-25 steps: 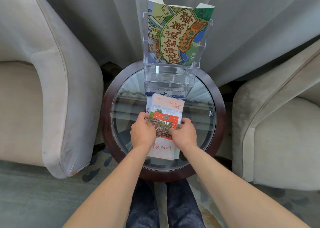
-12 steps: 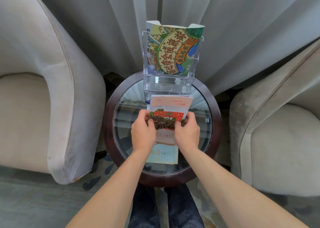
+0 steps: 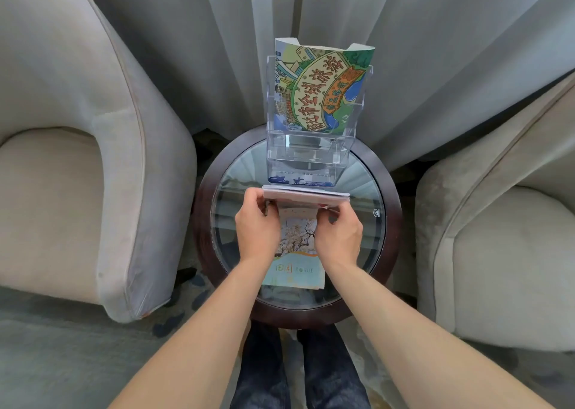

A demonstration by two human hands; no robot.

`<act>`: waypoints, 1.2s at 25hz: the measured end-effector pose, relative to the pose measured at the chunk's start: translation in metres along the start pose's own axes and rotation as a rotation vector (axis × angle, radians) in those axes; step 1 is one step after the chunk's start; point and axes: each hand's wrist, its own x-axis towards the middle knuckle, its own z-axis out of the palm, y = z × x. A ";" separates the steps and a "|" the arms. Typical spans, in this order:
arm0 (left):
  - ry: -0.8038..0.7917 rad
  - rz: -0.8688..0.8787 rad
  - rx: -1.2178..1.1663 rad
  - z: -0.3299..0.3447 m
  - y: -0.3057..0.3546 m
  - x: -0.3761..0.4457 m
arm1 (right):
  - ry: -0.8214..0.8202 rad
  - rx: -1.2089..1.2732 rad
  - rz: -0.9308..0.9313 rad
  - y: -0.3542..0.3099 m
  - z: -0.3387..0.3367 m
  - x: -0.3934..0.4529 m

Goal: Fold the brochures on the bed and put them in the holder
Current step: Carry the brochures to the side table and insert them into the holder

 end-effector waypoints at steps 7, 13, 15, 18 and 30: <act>0.033 -0.020 -0.056 -0.002 0.021 0.013 | 0.001 -0.051 -0.043 -0.017 -0.008 0.021; 0.093 0.017 -0.045 -0.003 0.080 0.026 | 0.017 -0.025 -0.158 -0.061 -0.039 0.052; 0.128 0.039 -0.059 -0.002 0.100 0.030 | 0.018 -0.005 -0.207 -0.079 -0.051 0.063; 0.173 0.074 -0.084 -0.003 0.130 0.037 | 0.008 0.025 -0.252 -0.103 -0.064 0.078; 0.132 0.101 -0.114 0.002 0.166 0.090 | 0.037 0.119 -0.218 -0.143 -0.063 0.116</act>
